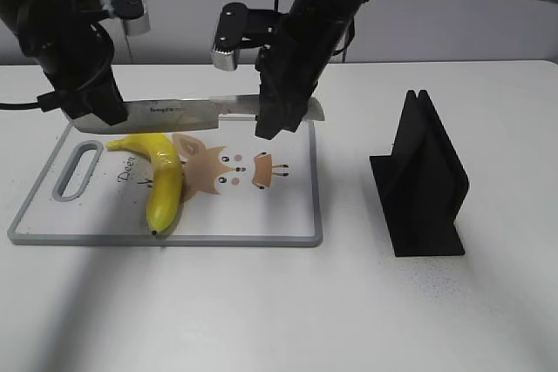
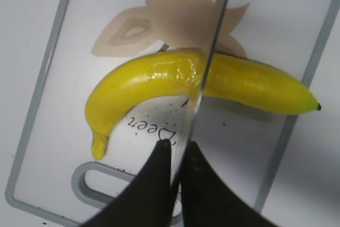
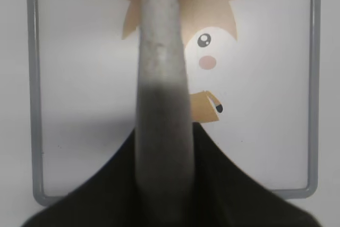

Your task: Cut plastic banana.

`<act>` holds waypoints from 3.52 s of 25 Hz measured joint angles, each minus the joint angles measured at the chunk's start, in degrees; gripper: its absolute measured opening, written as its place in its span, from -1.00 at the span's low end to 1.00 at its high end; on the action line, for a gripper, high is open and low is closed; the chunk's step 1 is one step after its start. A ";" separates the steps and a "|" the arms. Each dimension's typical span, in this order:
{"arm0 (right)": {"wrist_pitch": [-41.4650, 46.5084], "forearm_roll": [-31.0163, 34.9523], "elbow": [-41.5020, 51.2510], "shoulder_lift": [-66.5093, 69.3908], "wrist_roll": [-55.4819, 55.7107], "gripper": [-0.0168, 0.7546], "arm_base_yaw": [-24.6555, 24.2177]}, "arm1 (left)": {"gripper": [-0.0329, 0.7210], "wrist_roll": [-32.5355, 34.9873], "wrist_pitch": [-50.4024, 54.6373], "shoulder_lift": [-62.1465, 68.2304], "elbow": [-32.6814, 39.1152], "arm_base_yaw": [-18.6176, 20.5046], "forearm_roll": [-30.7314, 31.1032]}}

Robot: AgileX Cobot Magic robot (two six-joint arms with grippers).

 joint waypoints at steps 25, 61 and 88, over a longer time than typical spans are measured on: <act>2.59 -0.84 -7.37 4.09 -0.18 -0.43 0.60 | -0.86 0.08 -7.80 0.86 5.79 0.88 -0.96; 4.44 -1.56 -9.78 8.76 0.60 -0.43 0.26 | -0.84 -2.80 -10.82 5.04 5.96 -0.01 0.34; 9.27 -0.88 -10.10 -2.73 4.25 -0.48 0.31 | 0.88 -5.54 -13.18 -14.79 6.49 -0.36 -3.49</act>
